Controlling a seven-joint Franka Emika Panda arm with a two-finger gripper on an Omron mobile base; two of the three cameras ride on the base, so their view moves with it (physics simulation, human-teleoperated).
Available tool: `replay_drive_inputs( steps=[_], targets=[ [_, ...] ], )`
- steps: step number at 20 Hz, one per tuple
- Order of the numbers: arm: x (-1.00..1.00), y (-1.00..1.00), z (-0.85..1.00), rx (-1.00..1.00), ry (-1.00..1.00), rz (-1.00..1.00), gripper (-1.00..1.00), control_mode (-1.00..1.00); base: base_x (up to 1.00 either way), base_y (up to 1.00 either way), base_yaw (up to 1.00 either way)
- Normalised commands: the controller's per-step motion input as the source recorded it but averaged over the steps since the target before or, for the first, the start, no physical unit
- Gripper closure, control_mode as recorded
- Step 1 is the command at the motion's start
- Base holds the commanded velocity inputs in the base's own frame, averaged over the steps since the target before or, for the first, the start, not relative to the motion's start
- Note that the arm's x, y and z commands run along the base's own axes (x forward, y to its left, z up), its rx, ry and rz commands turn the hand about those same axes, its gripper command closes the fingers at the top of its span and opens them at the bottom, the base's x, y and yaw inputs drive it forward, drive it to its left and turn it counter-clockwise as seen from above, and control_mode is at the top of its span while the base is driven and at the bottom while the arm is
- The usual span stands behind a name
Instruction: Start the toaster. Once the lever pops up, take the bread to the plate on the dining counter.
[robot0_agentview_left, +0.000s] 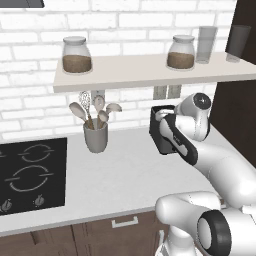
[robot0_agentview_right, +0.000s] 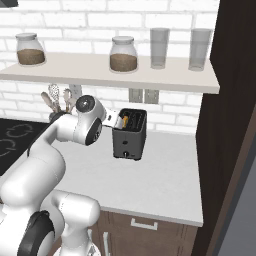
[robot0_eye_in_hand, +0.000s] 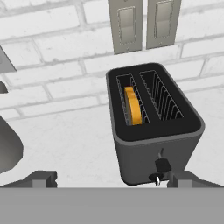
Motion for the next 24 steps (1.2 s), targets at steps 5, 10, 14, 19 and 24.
replay_drive_inputs(
  steps=[5, 10, 14, 19, 24],
  targets=[
    [0.0, 0.0, 0.0, 0.0, 0.0, 0.0, -1.0, -1.0, 0.0, 0.0, 0.0],
    [0.0, 0.0, -0.03, 0.0, 0.0, 0.0, -1.0, -1.0, 0.0, 0.0, 0.0],
    [0.0, -0.1, -0.08, -0.02, -0.04, 0.01, -1.0, -1.0, 0.0, 0.0, 0.0],
    [0.0, -0.21, -0.05, -0.06, 0.0, 0.02, -1.0, -1.0, 0.0, 0.0, 0.0],
    [0.02, -0.19, -0.02, -0.08, 0.0, 0.03, -1.0, -1.0, 0.0, 0.0, 0.0]
  ],
)
